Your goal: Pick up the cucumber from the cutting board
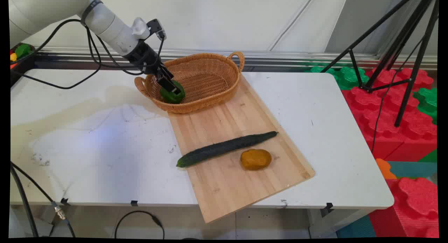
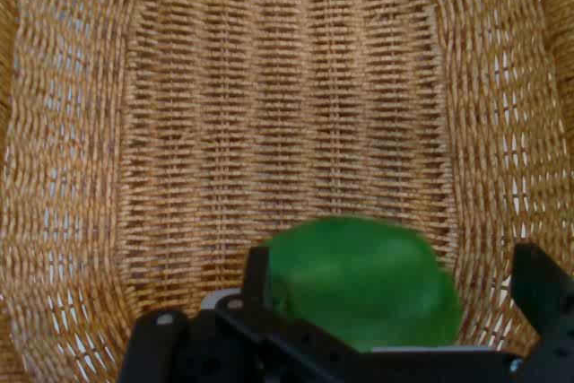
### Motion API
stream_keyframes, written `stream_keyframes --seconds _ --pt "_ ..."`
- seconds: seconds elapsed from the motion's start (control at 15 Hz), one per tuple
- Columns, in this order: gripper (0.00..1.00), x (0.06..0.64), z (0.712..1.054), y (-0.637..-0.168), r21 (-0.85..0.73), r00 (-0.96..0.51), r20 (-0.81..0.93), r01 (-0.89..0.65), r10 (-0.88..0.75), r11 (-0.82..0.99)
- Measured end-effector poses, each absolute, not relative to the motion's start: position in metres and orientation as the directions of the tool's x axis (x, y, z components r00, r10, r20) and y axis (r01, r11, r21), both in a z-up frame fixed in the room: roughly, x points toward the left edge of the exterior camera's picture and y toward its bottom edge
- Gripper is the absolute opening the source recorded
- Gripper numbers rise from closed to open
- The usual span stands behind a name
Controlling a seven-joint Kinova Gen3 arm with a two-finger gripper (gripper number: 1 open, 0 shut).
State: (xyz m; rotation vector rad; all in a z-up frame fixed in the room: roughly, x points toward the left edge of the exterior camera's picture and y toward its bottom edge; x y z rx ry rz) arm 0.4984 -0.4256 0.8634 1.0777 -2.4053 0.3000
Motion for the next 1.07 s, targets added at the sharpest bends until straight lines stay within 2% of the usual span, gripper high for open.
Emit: stream_keyframes --seconds 0.47,1.07 --pt "1.0 0.502 0.886 -0.42 -0.003 -0.573 0.548 -0.73 -0.609 0.684" --pt "1.0 0.499 0.952 -0.369 0.023 -0.562 0.608 -0.693 -0.56 0.721"
